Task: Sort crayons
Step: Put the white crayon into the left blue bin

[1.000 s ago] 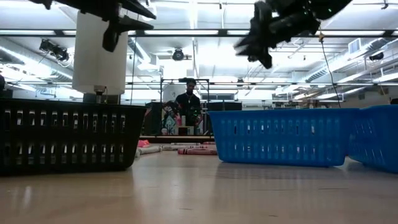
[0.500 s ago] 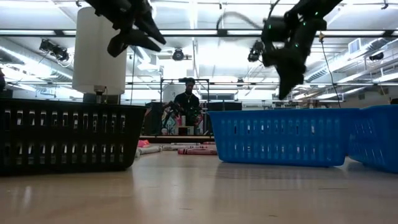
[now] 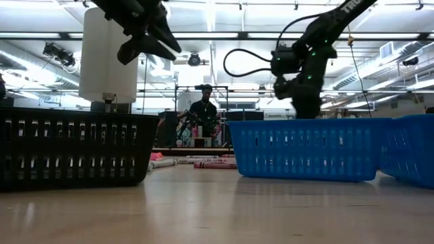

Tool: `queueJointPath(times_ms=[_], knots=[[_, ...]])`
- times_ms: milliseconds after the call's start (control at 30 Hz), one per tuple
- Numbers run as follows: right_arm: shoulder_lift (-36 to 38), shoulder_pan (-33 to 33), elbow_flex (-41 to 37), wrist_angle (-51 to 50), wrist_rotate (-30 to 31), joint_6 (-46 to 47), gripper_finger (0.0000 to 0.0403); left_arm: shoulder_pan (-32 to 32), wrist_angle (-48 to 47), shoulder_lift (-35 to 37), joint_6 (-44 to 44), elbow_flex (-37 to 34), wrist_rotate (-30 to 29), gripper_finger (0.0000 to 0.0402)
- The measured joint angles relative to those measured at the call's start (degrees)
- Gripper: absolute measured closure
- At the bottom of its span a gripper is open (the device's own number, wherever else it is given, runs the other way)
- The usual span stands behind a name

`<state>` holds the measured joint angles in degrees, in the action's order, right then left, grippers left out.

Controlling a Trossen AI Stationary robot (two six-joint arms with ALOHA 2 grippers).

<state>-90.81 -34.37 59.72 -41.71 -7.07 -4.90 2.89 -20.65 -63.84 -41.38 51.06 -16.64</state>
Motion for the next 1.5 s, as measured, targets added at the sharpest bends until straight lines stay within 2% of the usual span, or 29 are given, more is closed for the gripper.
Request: queueJointPath(times_ms=[233, 400, 567, 967, 1133, 1400, 1500], knots=[[-4.59, 0.48, 0.00, 10.45, -1.42, -3.23, 0.0291, -4.15, -5.38, 1.25, -5.70, -0.01, 0.07, 0.0288], [-9.22, 1.11, 0.21, 14.69, 0.47, -5.01, 0.0268, -6.72, -7.44, 2.57, -9.01, 0.00, 0.09, 0.0288], [-13.43, 1.29, 3.52, 15.64, 5.43, -5.65, 0.0257, -8.05, -9.10, 4.54, -10.76, -0.10, 0.09, 0.0288], [-19.78, -0.34, 7.63, 15.22, 3.90, -8.92, 0.0271, -8.41, -10.48, 6.78, -11.79, -0.09, 0.07, 0.0288], [-19.87, -0.34, 7.57, 15.25, 3.89, -9.26, 0.0293, -8.38, -10.21, 6.91, -11.87, -0.06, 0.07, 0.0288], [-18.69, -0.33, 7.36, 14.82, 2.55, -9.23, 0.0376, -8.38, -10.08, 6.91, -11.58, -0.06, 0.07, 0.0288], [-18.53, -0.32, 8.24, 12.37, 2.04, -9.00, 0.0388, -8.38, -10.35, 6.91, -11.57, -0.06, 0.07, 0.0288]])
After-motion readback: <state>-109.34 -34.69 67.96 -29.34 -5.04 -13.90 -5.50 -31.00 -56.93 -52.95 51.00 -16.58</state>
